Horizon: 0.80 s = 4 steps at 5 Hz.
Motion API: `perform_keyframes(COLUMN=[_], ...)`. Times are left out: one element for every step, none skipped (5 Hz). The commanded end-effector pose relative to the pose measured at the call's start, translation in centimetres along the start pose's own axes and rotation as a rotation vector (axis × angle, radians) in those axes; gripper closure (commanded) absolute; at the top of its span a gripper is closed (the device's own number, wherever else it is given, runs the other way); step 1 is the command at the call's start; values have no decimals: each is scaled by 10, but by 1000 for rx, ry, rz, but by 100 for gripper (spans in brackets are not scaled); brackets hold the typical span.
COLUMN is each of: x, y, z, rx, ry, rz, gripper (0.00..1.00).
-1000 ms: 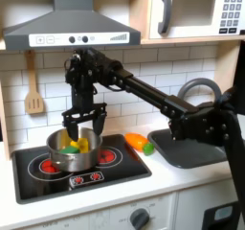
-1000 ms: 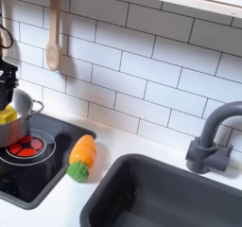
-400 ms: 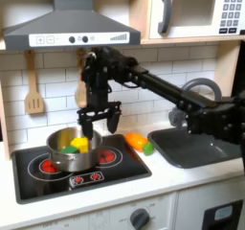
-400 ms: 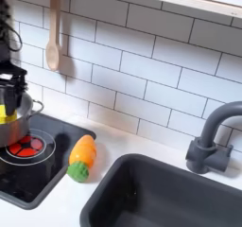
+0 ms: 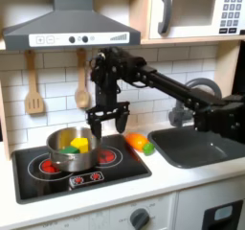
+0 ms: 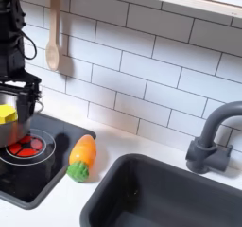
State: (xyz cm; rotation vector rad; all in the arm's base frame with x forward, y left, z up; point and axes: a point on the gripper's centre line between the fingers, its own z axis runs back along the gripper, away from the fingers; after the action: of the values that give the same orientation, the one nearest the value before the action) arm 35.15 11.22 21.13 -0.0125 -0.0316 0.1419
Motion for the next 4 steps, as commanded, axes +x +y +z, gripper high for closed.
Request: perform_keyframes(x=[-4, -6, -9, -12], y=[-15, -25, -38, -47], z=[-2, -6, -3, -3], rx=[0, -2, -1, -1], ry=[8, 21, 10, 19], rz=[-34, -54, -82, -99], gripper=[0, 0, 0, 0])
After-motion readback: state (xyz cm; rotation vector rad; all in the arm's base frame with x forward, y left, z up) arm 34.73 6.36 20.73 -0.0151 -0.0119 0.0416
